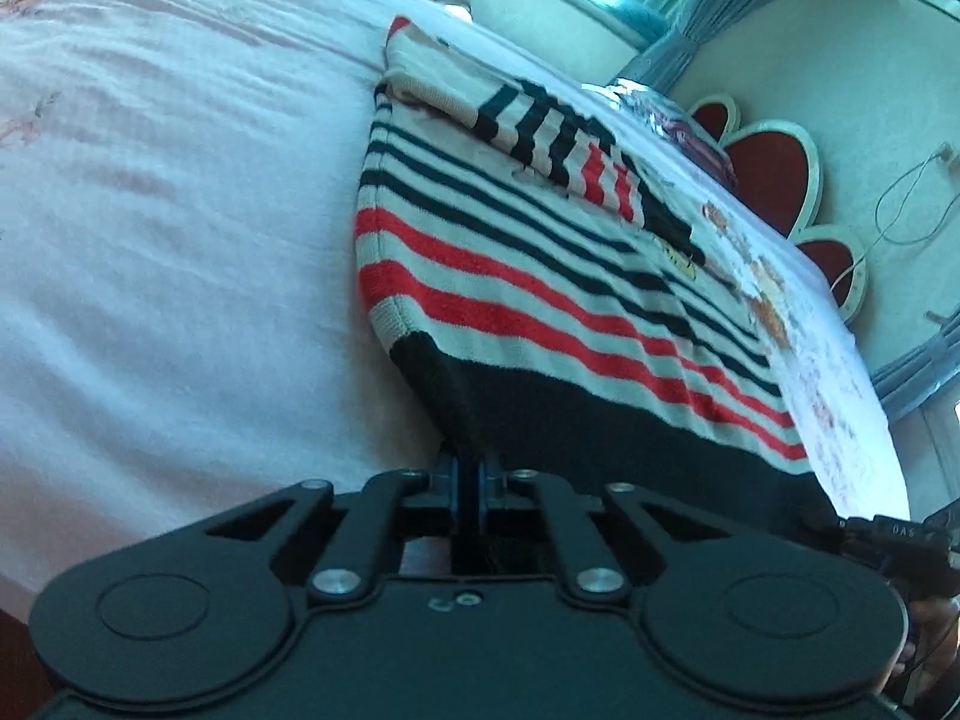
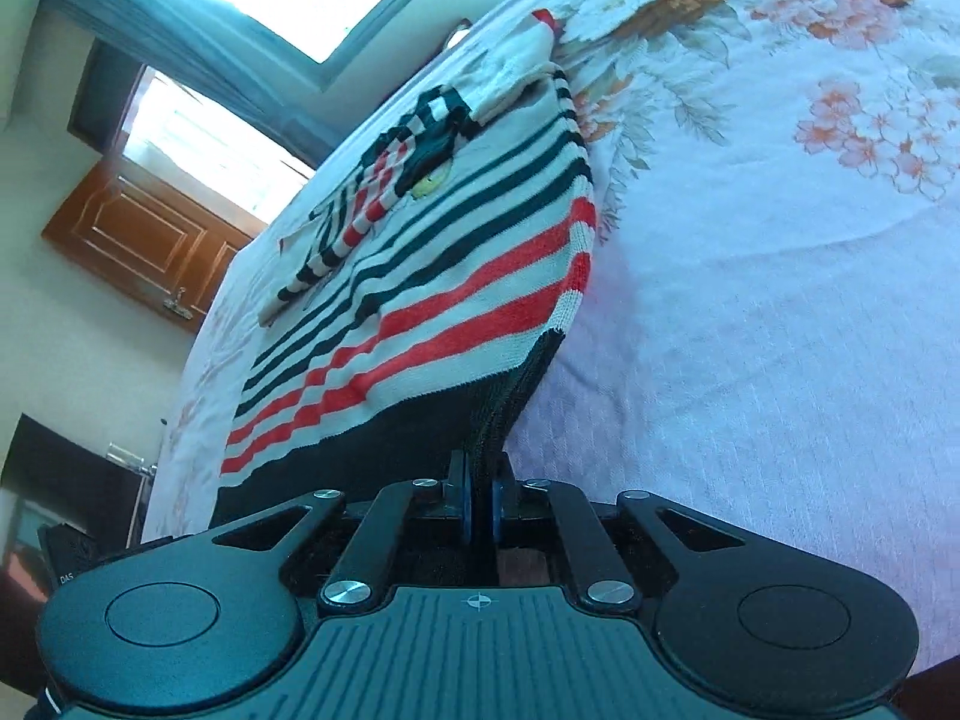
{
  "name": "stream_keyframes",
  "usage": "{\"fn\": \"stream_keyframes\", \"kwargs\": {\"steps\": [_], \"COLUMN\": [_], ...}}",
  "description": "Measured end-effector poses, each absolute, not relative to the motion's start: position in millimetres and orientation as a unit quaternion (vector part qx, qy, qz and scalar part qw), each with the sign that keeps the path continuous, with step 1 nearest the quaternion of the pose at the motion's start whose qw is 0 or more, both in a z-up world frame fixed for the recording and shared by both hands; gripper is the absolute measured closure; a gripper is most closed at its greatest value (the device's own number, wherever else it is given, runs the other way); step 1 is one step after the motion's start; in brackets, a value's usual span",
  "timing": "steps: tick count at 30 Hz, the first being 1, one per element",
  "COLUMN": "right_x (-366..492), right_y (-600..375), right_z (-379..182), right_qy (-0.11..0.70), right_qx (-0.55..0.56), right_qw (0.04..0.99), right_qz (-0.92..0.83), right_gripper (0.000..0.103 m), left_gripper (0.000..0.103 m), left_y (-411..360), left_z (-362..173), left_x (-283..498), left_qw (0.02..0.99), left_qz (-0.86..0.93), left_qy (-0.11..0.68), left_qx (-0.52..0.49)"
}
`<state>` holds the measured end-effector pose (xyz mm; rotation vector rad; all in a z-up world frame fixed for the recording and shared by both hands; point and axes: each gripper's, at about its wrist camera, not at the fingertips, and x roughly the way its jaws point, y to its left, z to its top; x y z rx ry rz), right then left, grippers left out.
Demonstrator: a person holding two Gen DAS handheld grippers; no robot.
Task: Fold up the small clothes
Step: 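Grasp the hem with both grippers and lift it toward the black collar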
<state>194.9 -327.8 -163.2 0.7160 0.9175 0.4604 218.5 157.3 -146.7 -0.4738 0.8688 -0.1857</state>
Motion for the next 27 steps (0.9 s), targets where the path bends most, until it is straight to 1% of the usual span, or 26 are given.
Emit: {"fn": "stream_keyframes", "kwargs": {"steps": [1, 3, 5, 7, 9, 10, 11, 13, 15, 16, 17, 23, 27], "right_x": [191, 186, 189, 193, 194, 195, 195, 197, 200, 201, 201, 204, 228], "right_y": [-331, -336, -334, -335, -336, -335, -335, -335, -337, -337, -337, -349, -353], "right_z": [-158, -154, -162, -175, -176, -176, -176, -177, -180, -180, -178, -138, -103], "right_qy": [0.417, 0.403, 0.424, 0.444, 0.442, 0.443, 0.443, 0.444, 0.447, 0.445, 0.442, 0.372, 0.327], "right_qx": [0.335, 0.334, 0.309, 0.315, 0.322, 0.319, 0.316, 0.315, 0.325, 0.326, 0.322, 0.331, 0.321], "right_qw": [0.815, 0.821, 0.822, 0.811, 0.808, 0.808, 0.808, 0.806, 0.801, 0.802, 0.805, 0.834, 0.857], "right_qz": [0.223, 0.230, 0.221, 0.215, 0.218, 0.222, 0.225, 0.232, 0.230, 0.229, 0.228, 0.239, 0.238], "right_gripper": [0.098, 0.098, 0.098, 0.098, 0.098, 0.098, 0.098, 0.098, 0.098, 0.098, 0.098, 0.098, 0.098], "left_gripper": [0.099, 0.099, 0.099, 0.098, 0.095, 0.088, 0.084, 0.080, 0.082, 0.097, 0.099, 0.099, 0.099], "left_y": [159, 166, 170, 174, 179, 181, 182, 182, 179, 175, 172, 182, 185], "left_z": [-143, -145, -157, -163, -167, -169, -171, -173, -171, -168, -166, -134, -104], "left_x": [212, 204, 204, 204, 203, 203, 202, 204, 208, 210, 212, 212, 238], "left_qw": [0.884, 0.886, 0.879, 0.874, 0.865, 0.861, 0.858, 0.856, 0.858, 0.863, 0.866, 0.885, 0.897], "left_qz": [-0.085, -0.070, -0.060, -0.060, -0.063, -0.067, -0.072, -0.075, -0.077, -0.073, -0.072, -0.066, -0.079], "left_qy": [0.396, 0.387, 0.403, 0.403, 0.398, 0.393, 0.389, 0.385, 0.389, 0.394, 0.398, 0.320, 0.281], "left_qx": [-0.233, -0.247, -0.248, -0.265, -0.300, -0.315, -0.328, -0.337, -0.328, -0.308, -0.293, -0.333, -0.332]}}
